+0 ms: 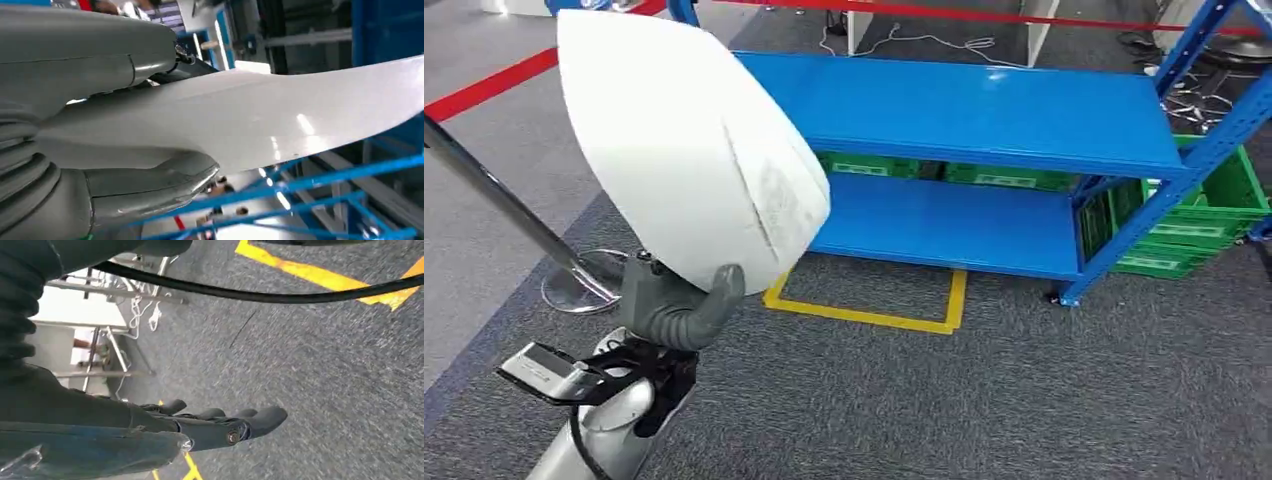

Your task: Take the parts from the cabinet and place them on the table.

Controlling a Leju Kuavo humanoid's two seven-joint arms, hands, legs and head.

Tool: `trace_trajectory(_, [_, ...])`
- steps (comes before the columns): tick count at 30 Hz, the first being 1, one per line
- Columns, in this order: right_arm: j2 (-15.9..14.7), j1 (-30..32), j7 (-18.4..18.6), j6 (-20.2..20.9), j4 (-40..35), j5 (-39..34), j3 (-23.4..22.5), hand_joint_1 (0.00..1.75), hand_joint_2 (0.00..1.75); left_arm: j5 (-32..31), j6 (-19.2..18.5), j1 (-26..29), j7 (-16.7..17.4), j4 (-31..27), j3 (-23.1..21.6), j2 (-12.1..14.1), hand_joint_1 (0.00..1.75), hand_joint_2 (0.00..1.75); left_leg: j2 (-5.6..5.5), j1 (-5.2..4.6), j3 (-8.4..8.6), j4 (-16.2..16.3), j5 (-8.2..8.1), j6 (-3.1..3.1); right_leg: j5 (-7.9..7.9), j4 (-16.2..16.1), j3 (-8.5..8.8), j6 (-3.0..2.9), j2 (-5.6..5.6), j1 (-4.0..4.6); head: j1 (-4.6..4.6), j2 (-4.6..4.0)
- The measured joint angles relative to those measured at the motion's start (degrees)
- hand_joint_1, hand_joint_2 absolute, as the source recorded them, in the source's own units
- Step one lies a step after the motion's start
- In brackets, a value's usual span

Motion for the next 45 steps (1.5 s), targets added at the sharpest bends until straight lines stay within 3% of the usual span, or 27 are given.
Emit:
trace_trajectory(1, [0.00, 0.03, 0.00, 0.13, 0.00, 0.00, 0.00, 0.00, 1.75, 0.06, -0.15, 0.10, 0.02, 0.04, -0.02, 0.08, 1.75, 1.75, -0.03, 0.06, -2.08, 3.98, -1.24, -0.06, 0.05, 0.01, -0.13, -0.04, 0.56, -0.01, 0.00, 0.00])
trace_trajectory(3, [0.00, 0.21, 0.00, 0.20, 0.00, 0.00, -0.04, 0.00, 1.75, 0.13, -0.42, 0.20, 0.04, 0.20, -0.02, 0.17, 1.75, 1.75, -0.12, 0.22, -2.52, 4.29, 0.28, -0.05, 0.16, 0.02, -0.17, 0.06, 1.70, -0.07, 0.00, 0.00])
trace_trajectory(5, [0.00, 0.27, 0.00, 0.22, 0.00, 0.04, -0.07, 0.00, 1.75, 0.15, -0.63, 0.19, 0.04, 0.22, -0.02, 0.17, 1.75, 1.75, -0.89, 0.46, 1.32, -3.38, 5.09, 0.07, 0.34, 0.03, -0.14, 0.39, 3.10, -0.26, 0.02, 0.00])
trace_trajectory(6, [0.00, 0.22, -0.02, 0.20, 0.00, 0.07, -0.07, 0.00, 1.75, 0.17, -0.68, 0.18, 0.04, 0.22, -0.02, 0.17, 1.75, 1.75, -2.74, 0.74, 4.02, -8.40, 7.15, 0.00, 0.45, 0.05, -0.17, 0.66, 3.88, -0.45, 0.02, 0.00])
trace_trajectory(7, [0.00, 0.12, -0.02, 0.20, 0.00, 0.07, -0.07, 0.00, 1.75, 0.20, -0.70, 0.18, 0.04, 0.22, -0.02, 0.17, 1.75, 1.75, -5.67, 1.04, 5.44, -11.50, 7.23, -0.05, 0.44, 0.42, -0.59, 1.08, 4.47, -0.09, -0.09, 0.00])
trace_trajectory(11, [0.00, 0.58, -0.02, 0.18, 0.00, 0.07, -0.11, 0.00, 1.75, 0.39, -0.77, 0.13, 0.02, 0.26, -0.13, 0.17, 1.75, 1.75, -3.75, 0.85, 5.50, -12.20, 7.18, 1.39, 1.34, -0.24, -1.62, 2.56, 6.71, -0.74, -0.08, 0.00])
trace_trajectory(12, [-0.02, 0.73, -0.02, 0.15, 0.00, 0.07, -0.15, 0.00, 1.75, 0.39, -0.85, 0.01, 0.02, 0.26, -0.17, 0.09, 1.75, 1.75, -2.73, 1.08, 5.59, -12.52, 7.36, 1.74, 0.86, 0.48, -1.91, 2.69, 5.17, -0.56, -0.05, 0.00])
trace_trajectory(13, [-0.02, 0.74, 0.00, 0.15, 0.00, 0.07, -0.15, 0.00, 1.75, 0.39, -0.90, 0.03, 0.02, 0.26, -0.22, 0.00, 1.75, 1.75, -2.37, 1.05, 5.60, -12.55, 7.45, 2.01, -0.76, 2.56, -2.89, 2.92, 2.10, -0.24, 0.77, 0.00])
trace_trajectory(14, [-0.02, 0.66, 0.00, 0.15, 0.00, 0.07, -0.17, 0.00, 1.75, 0.42, -0.92, 0.05, 0.02, 0.26, -0.22, 0.00, 1.75, 1.75, -1.68, 0.91, 5.55, -12.55, 7.39, 2.29, -3.15, 6.69, -4.75, 3.13, 0.68, -0.29, 0.94, 0.00])
trace_trajectory(16, [-0.02, 0.56, 0.00, 0.13, 0.00, 0.11, -0.17, 0.00, 1.75, 0.44, -0.92, 0.26, 0.02, 0.30, -0.15, 0.04, 1.75, 1.75, -0.03, 0.72, 5.51, -12.54, 7.32, 2.44, -7.16, 15.87, -8.79, 3.30, -0.35, -0.29, 0.90, 0.00])
trace_trajectory(17, [-0.02, 0.59, 0.00, 0.13, 0.00, 0.11, -0.17, 0.00, 1.75, 0.44, -0.92, 0.30, 0.02, 0.33, -0.15, 0.04, 1.75, 1.75, 0.66, 0.68, 5.53, -12.53, 7.29, 2.47, -7.55, 17.99, -9.63, 3.35, -0.49, -0.29, 0.99, 0.00])
trace_trajectory(18, [-0.02, 0.65, 0.00, 0.13, 0.00, 0.11, -0.22, 0.00, 1.75, 0.42, -0.92, 0.29, 0.02, 0.35, -0.17, 0.04, 1.75, 1.75, 1.41, 0.66, 5.57, -12.53, 7.26, 2.47, -6.54, 17.15, -8.96, 3.33, -0.55, -0.29, 0.92, 0.00])
trace_trajectory(20, [-0.07, 0.70, 0.00, 0.13, 0.00, 0.13, -0.24, 0.00, 1.75, 0.42, -0.96, 0.29, 0.02, 0.37, -0.22, 0.04, 1.75, 1.75, 2.61, 0.66, 5.75, -12.52, 7.13, 2.29, -2.47, 8.82, -4.27, 3.11, -1.28, -0.27, 0.94, 0.00])
trace_trajectory(21, [-0.09, 0.70, 0.02, 0.11, 0.00, 0.13, -0.24, 0.00, 1.75, 0.42, -1.01, 0.28, 0.02, 0.37, -0.22, 0.04, 1.75, 1.75, 3.14, 0.66, 5.94, -12.50, 6.99, 2.08, -0.53, 3.65, -1.28, 3.02, -2.91, -0.19, 0.99, 0.00])
trace_trajectory(22, [-0.13, 0.59, 0.02, 0.11, 0.00, 0.13, -0.24, 0.00, 1.75, 0.48, -1.12, 0.29, 0.02, 0.37, -0.22, 0.04, 1.75, 1.75, 3.60, 0.37, 6.07, -12.49, 6.86, 1.82, -0.99, 0.34, 0.32, 2.94, -5.96, 0.30, 0.94, 0.00])
trace_trajectory(23, [-0.11, 0.50, 0.02, 0.11, 0.00, 0.13, -0.26, 0.00, 1.75, 0.52, -1.20, 0.26, 0.02, 0.37, -0.17, 0.04, 1.75, 1.75, 4.04, -0.01, 6.03, -12.36, 6.72, 1.53, -0.50, 0.09, 0.55, 2.07, -5.07, 0.33, 0.90, 0.00])
trace_trajectory(27, [-0.13, 0.36, 0.31, 0.07, 0.00, 0.07, -0.31, 0.00, 1.75, 0.57, -1.53, 0.23, 0.02, 0.35, -0.26, -0.26, 1.75, 1.75, 5.87, 0.09, 6.22, -12.65, 6.61, 0.35, 0.01, -0.05, 0.04, 0.74, -2.34, 0.28, 0.88, 0.00])
trace_trajectory(29, [-0.13, 0.50, 0.48, 0.02, 0.00, 0.02, -0.35, 0.00, 1.75, 0.59, -1.53, 0.09, 0.02, 0.37, -0.26, -0.31, 1.75, 1.75, 1.31, 0.36, 4.70, -8.79, 3.82, -0.33, 0.19, -0.13, -0.04, 0.45, -1.14, -0.17, 0.55, 0.00])
trace_trajectory(31, [-0.13, 0.30, 0.53, -0.02, 0.00, 0.00, -0.37, 0.00, 1.75, 0.59, -1.51, 0.26, 0.02, 0.39, -0.26, -0.22, 1.75, 1.75, 0.27, 0.39, 0.28, 0.01, -0.26, -0.55, 0.34, -0.12, -0.26, 0.11, 0.34, -0.23, 0.37, 0.00])
trace_trajectory(33, [-0.13, 0.31, 0.61, -0.02, 0.00, -0.04, -0.50, 0.00, 1.75, 0.66, -1.51, 0.40, 0.02, 0.46, -0.24, 0.00, 1.75, 1.75, -0.11, 0.39, -2.39, 4.48, -0.78, -0.45, 0.39, -0.12, -0.32, 0.08, 2.00, -0.23, 0.44, 0.00])
trace_trajectory(36, [-0.13, 0.34, 0.59, -0.15, 0.00, -0.28, -0.87, 0.00, 1.75, 0.79, -1.55, 0.35, 0.02, 0.48, -0.26, -0.02, 1.75, 1.75, -1.18, 0.44, 1.70, -4.57, 5.95, 0.04, 0.60, -0.10, -0.24, 0.42, 4.60, -0.46, 0.42, 0.00])
trace_trajectory(38, [-0.13, 0.21, 0.57, -0.30, 0.00, -0.59, -0.92, 0.00, 1.75, 1.05, -1.79, 0.26, 0.02, 0.48, -0.26, -0.09, 1.75, 1.75, -6.28, 0.98, 4.97, -11.48, 7.70, 0.14, 0.61, 0.35, -0.70, 1.09, 5.99, -0.13, 0.31, 0.00])
trace_trajectory(40, [-0.13, 0.07, 0.44, -0.50, 0.00, -0.92, -1.16, 0.00, 1.75, 1.16, -2.10, 0.23, 0.07, 0.50, -0.26, -0.26, 1.75, 1.75, -5.48, 1.02, 5.06, -12.11, 7.06, 0.38, 0.97, 0.20, -1.46, 1.65, 7.06, -0.44, 0.38, 0.00])
trace_trajectory(42, [-0.15, 0.58, 0.35, -0.63, 0.00, -1.27, -1.42, 0.00, 1.75, 1.57, -2.55, 0.09, 0.07, 0.50, -0.28, -0.39, 1.75, 1.75, -4.07, 1.23, 5.18, -12.38, 7.29, 1.29, 1.24, -0.18, -2.02, 2.38, 8.30, -0.69, 0.37, 0.00])
trace_trajectory(43, [-0.15, 0.70, 0.35, -0.72, 0.00, -1.40, -1.51, 0.00, 1.75, 1.71, -2.65, -0.10, 0.07, 0.50, -0.30, -0.48, 1.75, 1.75, -3.33, 1.23, 5.24, -12.47, 7.41, 1.58, 0.64, 0.68, -2.13, 2.51, 5.43, -0.45, 0.26, 0.00])
trace_trajectory(44, [-0.15, 0.68, 0.48, -0.92, 0.00, -1.60, -1.71, 0.00, 1.75, 1.79, -2.75, -0.12, 0.06, 0.50, -0.31, -0.77, 1.75, 1.75, -2.74, 1.17, 5.27, -12.48, 7.33, 1.98, -1.07, 2.82, -3.22, 2.81, 2.32, -0.28, 1.19, 0.00])
trace_trajectory(45, [-0.15, 0.61, 0.66, -0.98, 0.00, -1.70, -1.84, 0.00, 1.75, 1.99, -2.86, -0.15, 0.07, 0.50, -0.31, -0.83, 1.75, 1.75, -1.97, 1.02, 5.26, -12.47, 7.27, 2.18, -3.50, 6.87, -5.09, 3.11, 0.64, -0.33, 1.29, 0.00])
